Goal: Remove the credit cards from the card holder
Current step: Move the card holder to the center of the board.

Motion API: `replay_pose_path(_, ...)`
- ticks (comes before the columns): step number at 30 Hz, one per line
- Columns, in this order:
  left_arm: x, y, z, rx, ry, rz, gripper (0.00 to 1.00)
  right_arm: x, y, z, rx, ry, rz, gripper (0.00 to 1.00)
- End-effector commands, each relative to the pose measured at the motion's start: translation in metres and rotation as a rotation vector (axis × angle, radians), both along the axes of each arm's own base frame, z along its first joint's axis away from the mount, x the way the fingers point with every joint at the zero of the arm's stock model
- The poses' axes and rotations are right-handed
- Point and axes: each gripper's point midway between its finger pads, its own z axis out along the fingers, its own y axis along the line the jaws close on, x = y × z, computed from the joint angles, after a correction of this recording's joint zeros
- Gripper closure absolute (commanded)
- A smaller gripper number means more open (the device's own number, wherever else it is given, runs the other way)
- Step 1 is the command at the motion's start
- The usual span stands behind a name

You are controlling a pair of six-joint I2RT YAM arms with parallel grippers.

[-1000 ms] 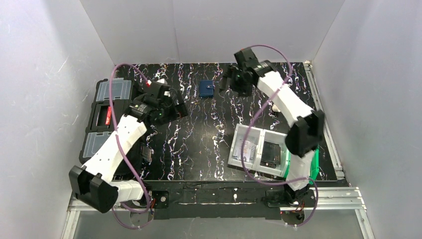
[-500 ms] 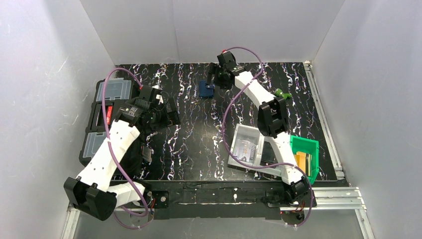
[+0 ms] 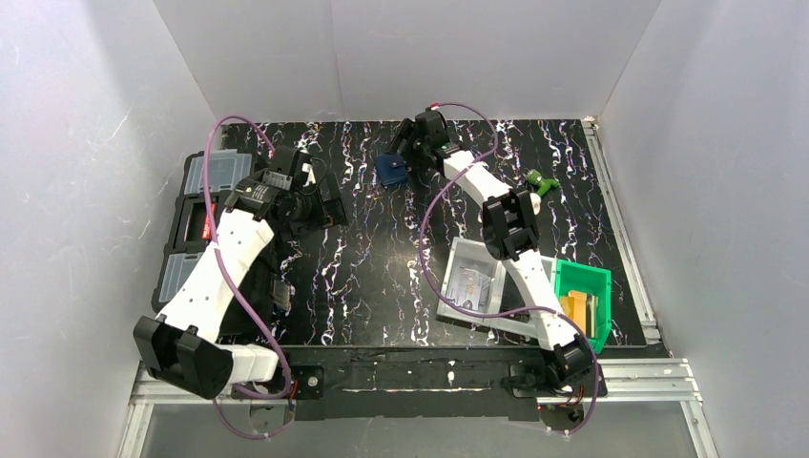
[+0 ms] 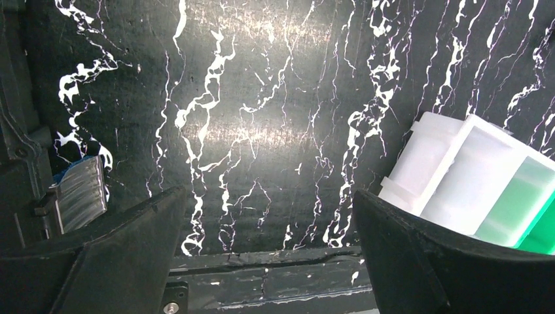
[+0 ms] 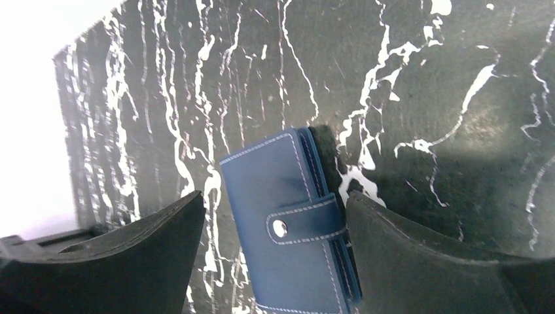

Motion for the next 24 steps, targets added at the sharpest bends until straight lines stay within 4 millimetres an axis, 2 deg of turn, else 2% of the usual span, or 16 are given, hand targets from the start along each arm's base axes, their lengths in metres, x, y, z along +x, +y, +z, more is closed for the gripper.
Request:
replay_pose_path(1, 0.005, 0.006, 0.009, 0.004, -0.003, 0.0, 0.0, 0.014, 0.013, 0.012, 0.158, 0.006, -0.025, 0.15)
replay_pose_path(5, 0.014, 0.011, 0.006, -0.004, 0.011, 0.039, 0.0, -0.005, 0.022, -0.005, 0.201, 0.115, 0.017, 0.19)
replay_pose_path(12, 0.028, 0.005, 0.004, -0.066, 0.04, 0.063, 0.0, -0.046, 0.039, -0.028, 0.262, 0.311, 0.114, 0.31)
replay_pose_path(16, 0.042, 0.006, 0.001, -0.08, 0.028, 0.106, 0.0, -0.077, 0.053, -0.029, 0.257, 0.38, 0.206, 0.37)
replay_pose_path(19, 0.06, 0.001, -0.008, -0.101, 0.029, 0.118, 0.0, -0.097, 0.049, -0.031, 0.207, 0.425, 0.222, 0.46)
replay_pose_path(22, 0.089, -0.009, -0.022, -0.11, 0.031, 0.103, 0.0, -0.111, 0.042, -0.032, 0.177, 0.453, 0.232, 0.58)
replay_pose_path(24, 0.113, -0.008, -0.034, -0.079, 0.011, 0.095, 0.0, -0.116, 0.04, -0.032, 0.168, 0.47, 0.234, 0.66)
